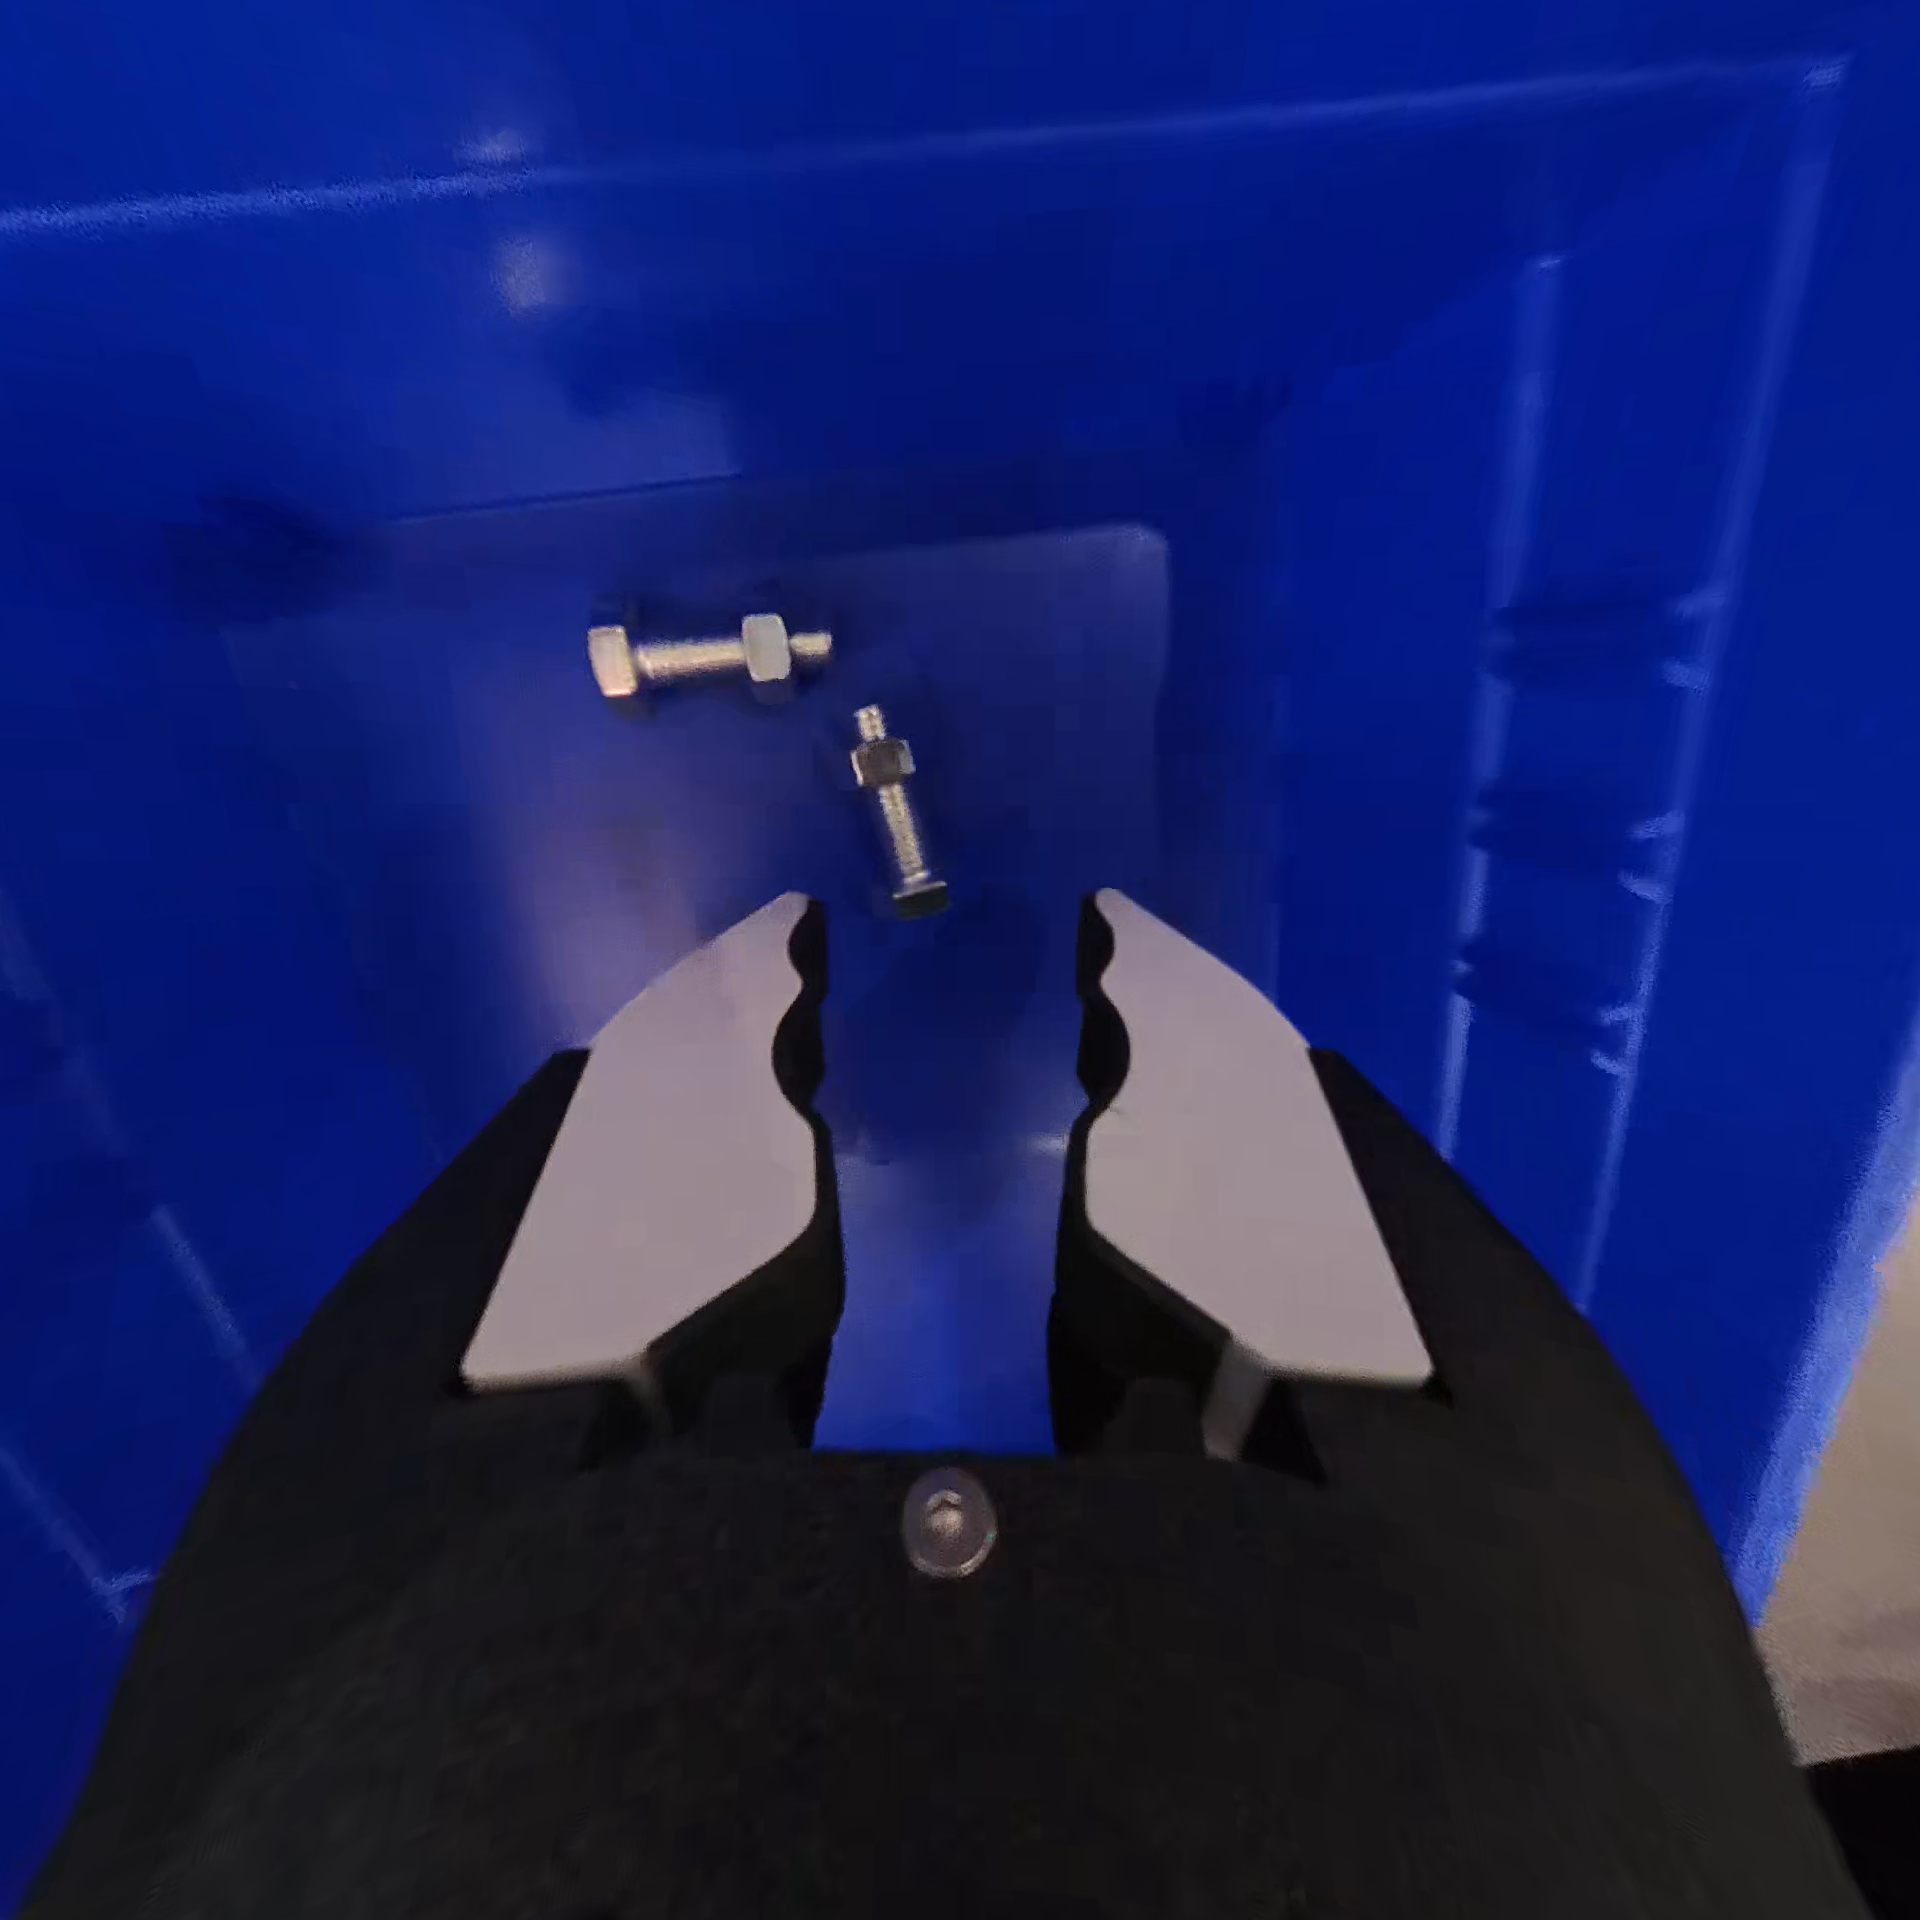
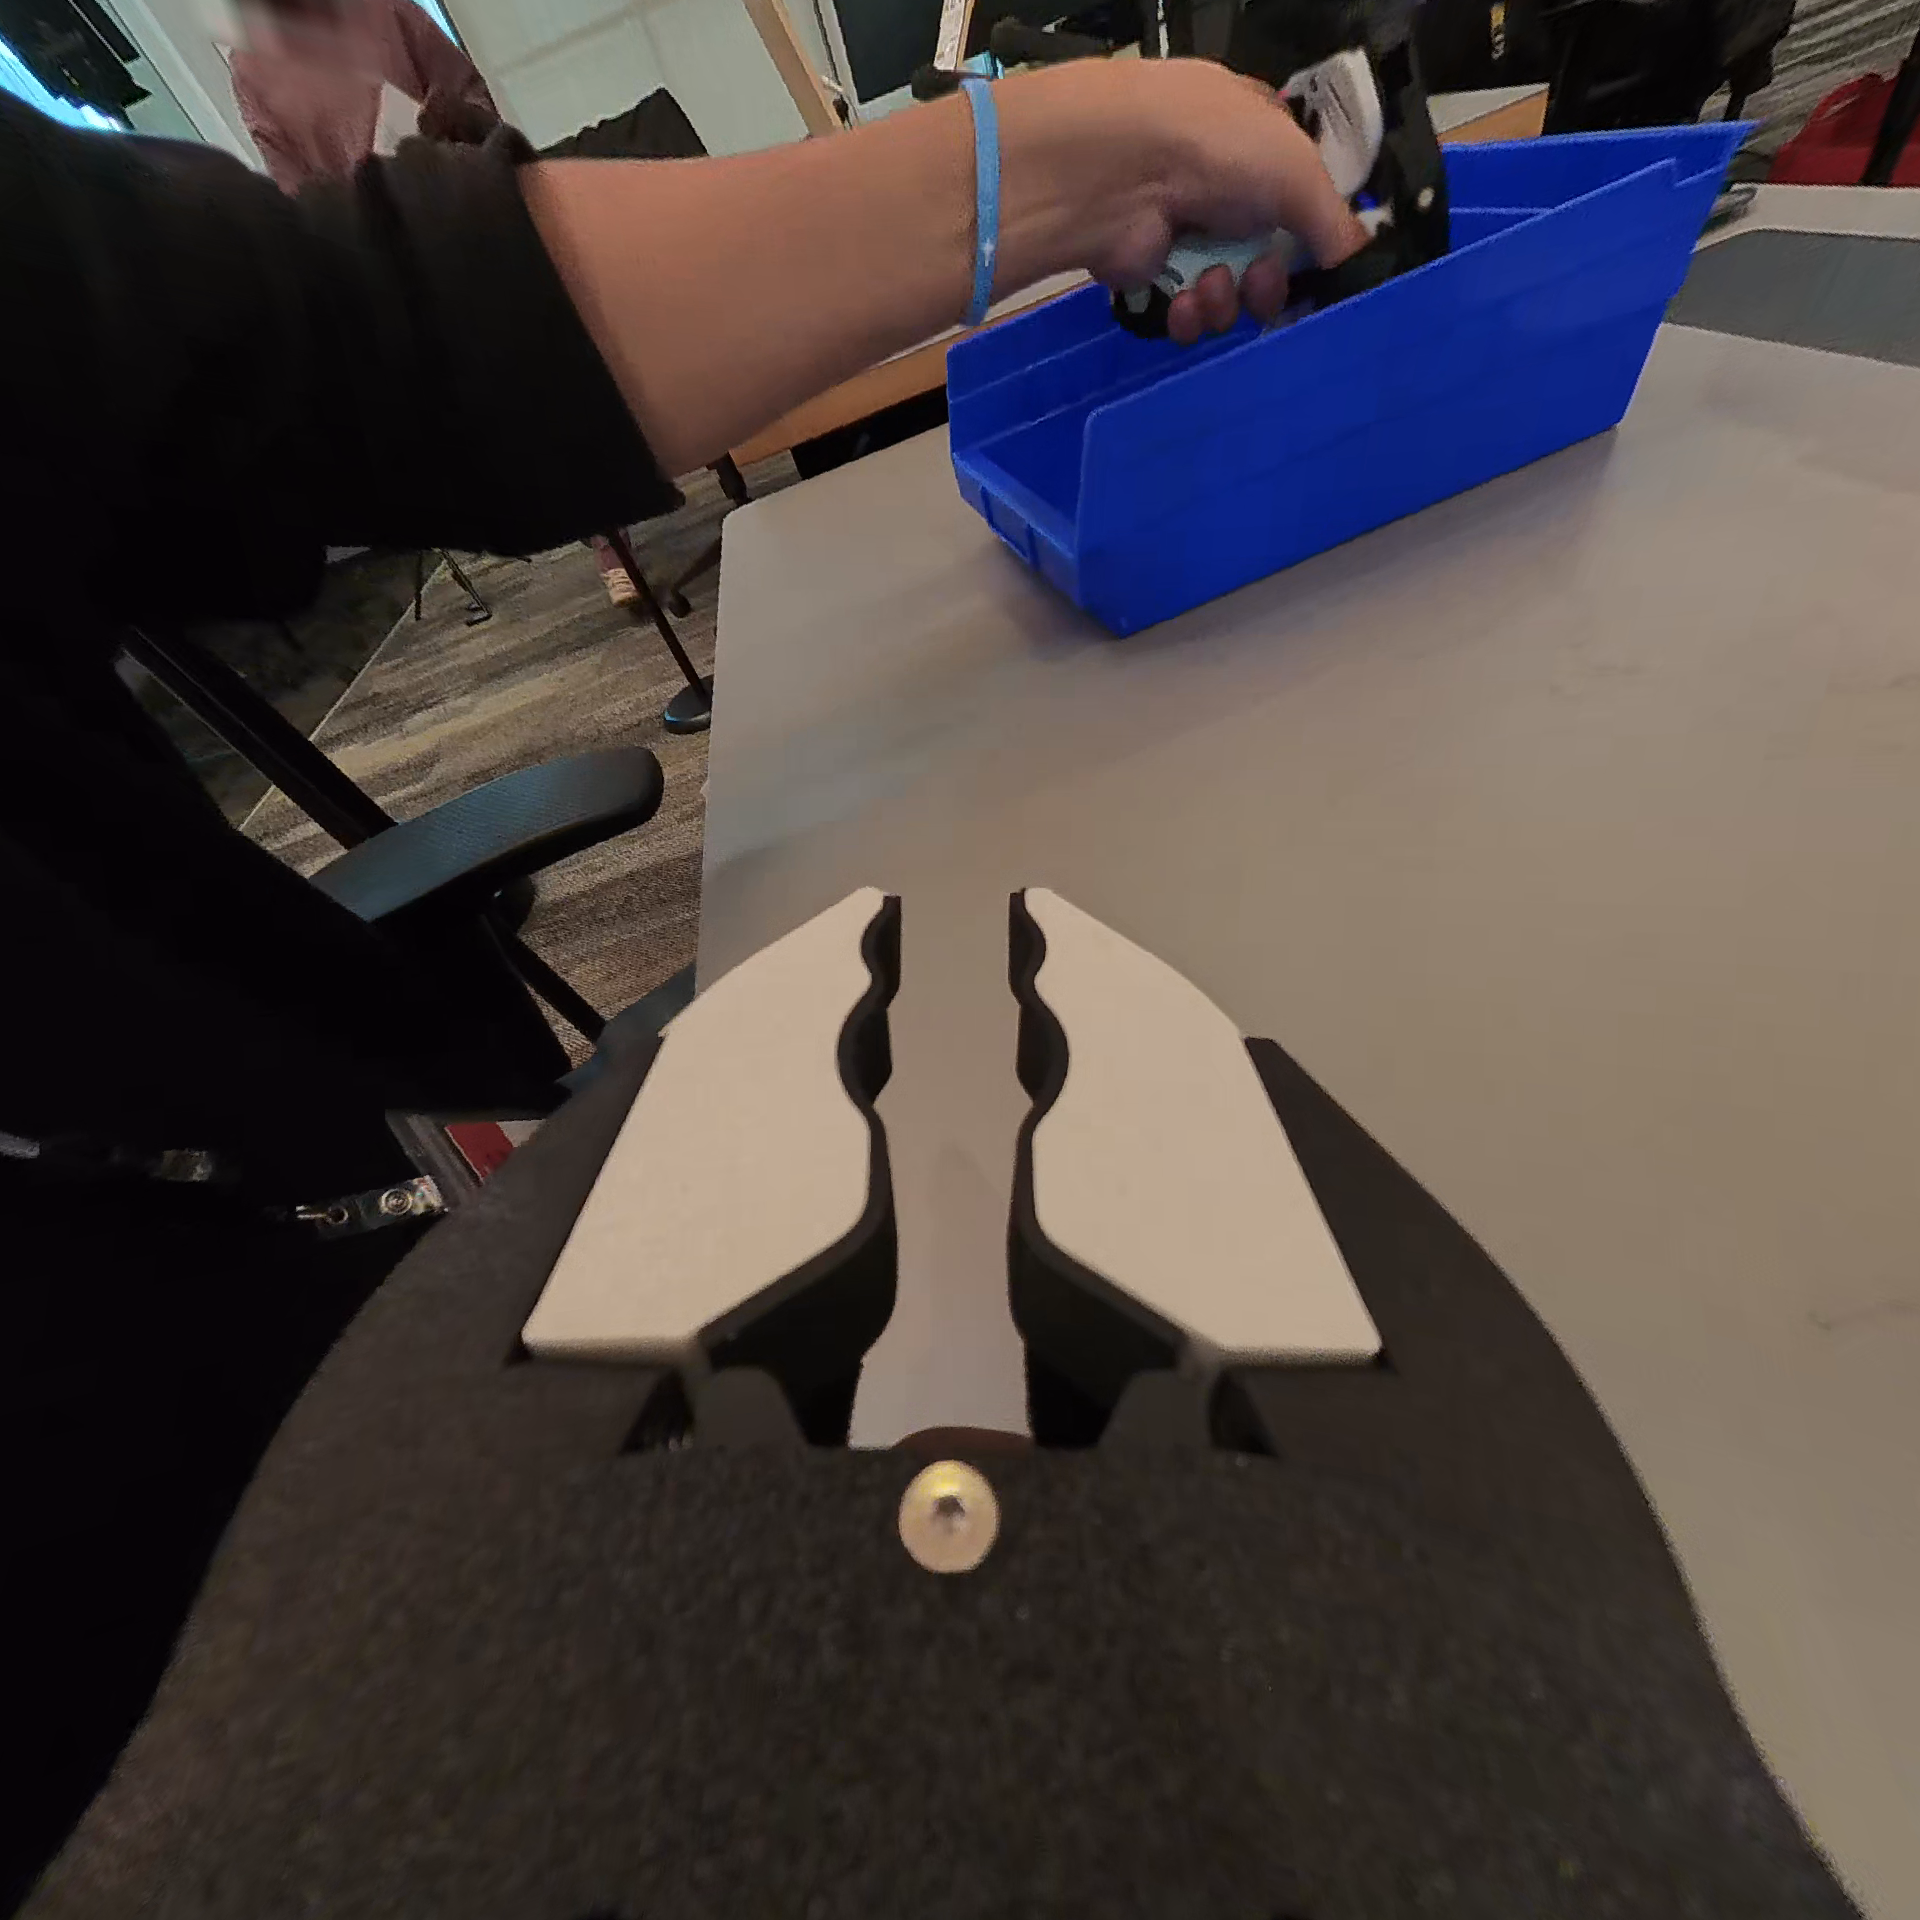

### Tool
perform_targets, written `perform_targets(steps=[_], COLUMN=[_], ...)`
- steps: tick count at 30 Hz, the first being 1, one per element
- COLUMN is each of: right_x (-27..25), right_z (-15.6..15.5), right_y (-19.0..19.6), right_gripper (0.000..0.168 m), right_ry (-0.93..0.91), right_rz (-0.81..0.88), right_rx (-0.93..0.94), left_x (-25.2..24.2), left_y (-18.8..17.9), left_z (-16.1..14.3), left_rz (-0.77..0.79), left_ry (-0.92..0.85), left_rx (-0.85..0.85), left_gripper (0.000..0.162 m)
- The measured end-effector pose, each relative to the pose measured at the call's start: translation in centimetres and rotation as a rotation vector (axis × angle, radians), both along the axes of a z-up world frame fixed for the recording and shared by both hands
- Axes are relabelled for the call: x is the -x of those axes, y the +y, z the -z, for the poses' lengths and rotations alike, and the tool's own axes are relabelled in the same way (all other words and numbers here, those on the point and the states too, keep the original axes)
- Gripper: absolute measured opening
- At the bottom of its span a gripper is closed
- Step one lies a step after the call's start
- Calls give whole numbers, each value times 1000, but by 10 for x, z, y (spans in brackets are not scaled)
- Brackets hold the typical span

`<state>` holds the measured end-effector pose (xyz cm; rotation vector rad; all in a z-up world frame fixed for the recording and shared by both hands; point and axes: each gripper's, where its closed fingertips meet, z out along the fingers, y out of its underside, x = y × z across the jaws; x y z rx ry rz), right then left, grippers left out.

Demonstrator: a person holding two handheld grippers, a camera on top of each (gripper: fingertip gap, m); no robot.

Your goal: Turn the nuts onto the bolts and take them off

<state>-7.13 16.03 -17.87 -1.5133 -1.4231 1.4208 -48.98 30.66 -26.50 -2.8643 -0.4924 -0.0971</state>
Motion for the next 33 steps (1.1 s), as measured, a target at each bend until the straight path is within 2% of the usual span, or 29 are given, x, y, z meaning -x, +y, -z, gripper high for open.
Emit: perform_targets(steps=[3, 5, 7, 12, 14, 17, 21, 24, 26, 28, 29, 31, 33], right_x=[-4, -6, -7, -7, -7, -6, 4, 22, 36, 53, 61, 78, 89], right_z=[-1, -1, -1, 0, 1, 1, -10, -40, -66, -91, -103, -122, -135], right_y=[3, 4, 4, 5, 6, 9, 25, 38, 44, 51, 55, 59, 53], right_gripper=[19, 19, 19, 19, 18, 18, 17, 27, 31, 39, 42, 60, 71], right_ry=[2, 5, 5, 2, -4, 6, 50, 137, 207, 252, 277, 319, 339], right_rz=[8, 11, 14, 19, 27, 44, 63, 46, 14, -3, -6, -11, -68], right_rx=[2, 12, 19, 20, 25, 39, 80, 148, 184, 167, 139, 86, 111], left_x=[5, 13, 14, 16, 7, -24, -104, -174, -210, -243, -258, -283, -300], left_y=[0, 3, 5, 0, -6, -17, -42, -65, -76, -84, -87, -91, -89], left_z=[12, 14, 15, 13, 6, -29, -110, -171, -201, -216, -218, -218, -214], left_rz=[-32, -56, -53, 29, 113, 256, 446, 564, 605, 652, 671, 706, 714], left_ry=[2, 29, 25, 60, 61, 5, -215, -410, -496, -590, -637, -716, -729], left_rx=[12, -26, -59, -124, -178, -384, -771, -1037, -1173, -1244, -1249, -1259, -1273], left_gripper=[41, 19, 9, 9, 9, 9, 8, 8, 8, 8, 8, 8, 8])
